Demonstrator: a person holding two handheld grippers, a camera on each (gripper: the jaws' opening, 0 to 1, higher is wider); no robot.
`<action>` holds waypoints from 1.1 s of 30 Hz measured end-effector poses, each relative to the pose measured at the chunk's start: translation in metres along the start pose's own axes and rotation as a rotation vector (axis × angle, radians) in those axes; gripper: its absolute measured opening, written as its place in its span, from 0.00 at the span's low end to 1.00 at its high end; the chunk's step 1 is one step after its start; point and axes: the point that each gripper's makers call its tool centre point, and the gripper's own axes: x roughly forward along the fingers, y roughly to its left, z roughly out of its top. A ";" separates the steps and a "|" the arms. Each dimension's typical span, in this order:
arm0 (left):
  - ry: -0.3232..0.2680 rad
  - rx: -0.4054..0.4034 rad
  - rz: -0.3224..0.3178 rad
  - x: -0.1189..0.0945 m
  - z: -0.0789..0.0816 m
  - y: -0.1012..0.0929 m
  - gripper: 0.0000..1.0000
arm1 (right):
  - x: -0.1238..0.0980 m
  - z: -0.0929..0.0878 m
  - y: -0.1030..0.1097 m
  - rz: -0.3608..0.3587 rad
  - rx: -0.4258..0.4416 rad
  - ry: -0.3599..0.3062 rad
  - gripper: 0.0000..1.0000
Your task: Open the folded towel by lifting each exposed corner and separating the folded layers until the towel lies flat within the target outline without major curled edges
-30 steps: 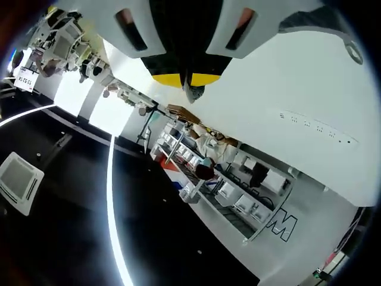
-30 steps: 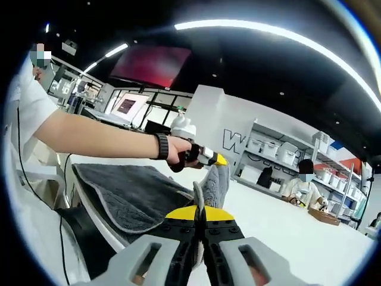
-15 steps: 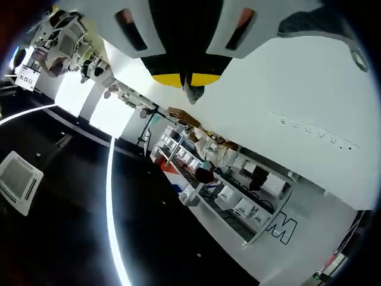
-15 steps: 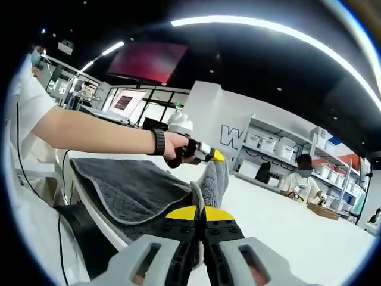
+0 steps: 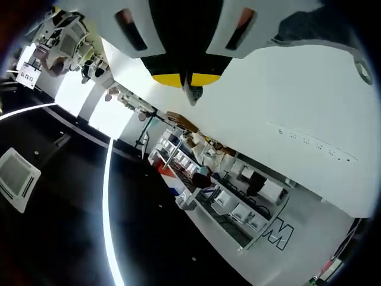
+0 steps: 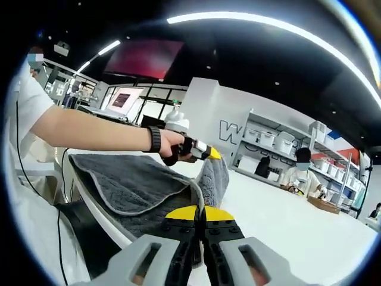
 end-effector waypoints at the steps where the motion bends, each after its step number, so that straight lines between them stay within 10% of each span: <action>1: 0.003 -0.002 0.002 0.000 -0.002 0.000 0.01 | 0.000 -0.001 0.000 0.000 0.001 0.002 0.00; 33: 0.076 -0.020 0.028 0.010 -0.034 0.013 0.01 | -0.004 -0.026 -0.013 -0.033 0.016 0.049 0.00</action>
